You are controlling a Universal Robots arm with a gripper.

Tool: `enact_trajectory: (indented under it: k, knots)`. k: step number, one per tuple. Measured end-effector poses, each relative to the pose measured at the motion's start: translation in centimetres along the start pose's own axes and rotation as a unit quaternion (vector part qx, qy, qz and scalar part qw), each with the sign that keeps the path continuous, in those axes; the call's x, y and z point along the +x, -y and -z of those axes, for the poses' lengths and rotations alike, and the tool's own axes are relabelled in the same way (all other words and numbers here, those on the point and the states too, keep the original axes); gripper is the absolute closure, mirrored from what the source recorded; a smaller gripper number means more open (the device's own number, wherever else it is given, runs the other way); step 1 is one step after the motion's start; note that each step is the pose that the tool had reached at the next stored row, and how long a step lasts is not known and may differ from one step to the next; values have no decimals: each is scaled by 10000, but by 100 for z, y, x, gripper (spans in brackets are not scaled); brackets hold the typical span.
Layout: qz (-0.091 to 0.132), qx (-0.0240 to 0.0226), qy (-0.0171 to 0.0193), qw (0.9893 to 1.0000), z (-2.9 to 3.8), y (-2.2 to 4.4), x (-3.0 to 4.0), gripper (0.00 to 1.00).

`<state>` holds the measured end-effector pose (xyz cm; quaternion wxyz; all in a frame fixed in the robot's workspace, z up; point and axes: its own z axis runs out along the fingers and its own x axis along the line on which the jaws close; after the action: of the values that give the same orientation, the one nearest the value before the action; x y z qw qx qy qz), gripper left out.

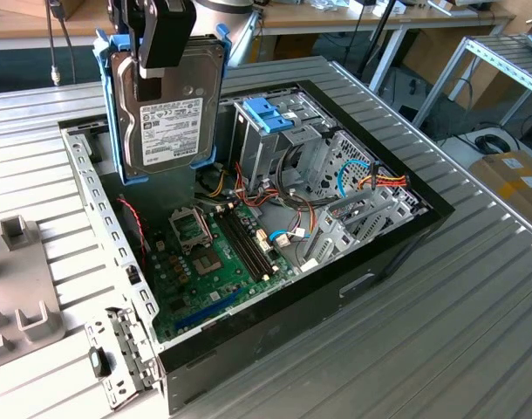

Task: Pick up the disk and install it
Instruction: 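Pick up the disk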

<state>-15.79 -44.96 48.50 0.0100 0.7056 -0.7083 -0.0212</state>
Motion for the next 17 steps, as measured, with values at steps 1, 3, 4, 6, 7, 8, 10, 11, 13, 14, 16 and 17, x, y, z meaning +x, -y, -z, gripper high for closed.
enact_trajectory:
  k: [1, 3, 4, 6, 7, 8, 10, 11, 13, 14, 16, 17]
  knots:
    - [0, 0, 0, 10000, 0, 0, 6, 63]
    - [0, 0, 0, 10000, 0, 0, 20, 63]
    - [0, 0, 0, 10000, -1, 0, 25, 63]
    - [0, 0, 0, 10000, -1, 0, 32, 63]
    - [0, 0, 0, 10000, -1, 0, 37, 63]
    - [0, 0, 0, 10000, -1, 0, 40, 63]
    - [0, 0, 0, 10000, -1, 0, 47, 63]
    - [0, 0, 0, 10000, -1, 0, 52, 63]
    - [0, 0, 0, 10000, -1, 0, 59, 63]
    - [0, 0, 0, 10000, -1, 0, 61, 63]
    - [0, 0, 0, 10000, -2, 0, 73, 63]
    - [0, 0, 0, 10000, -2, 0, 77, 63]
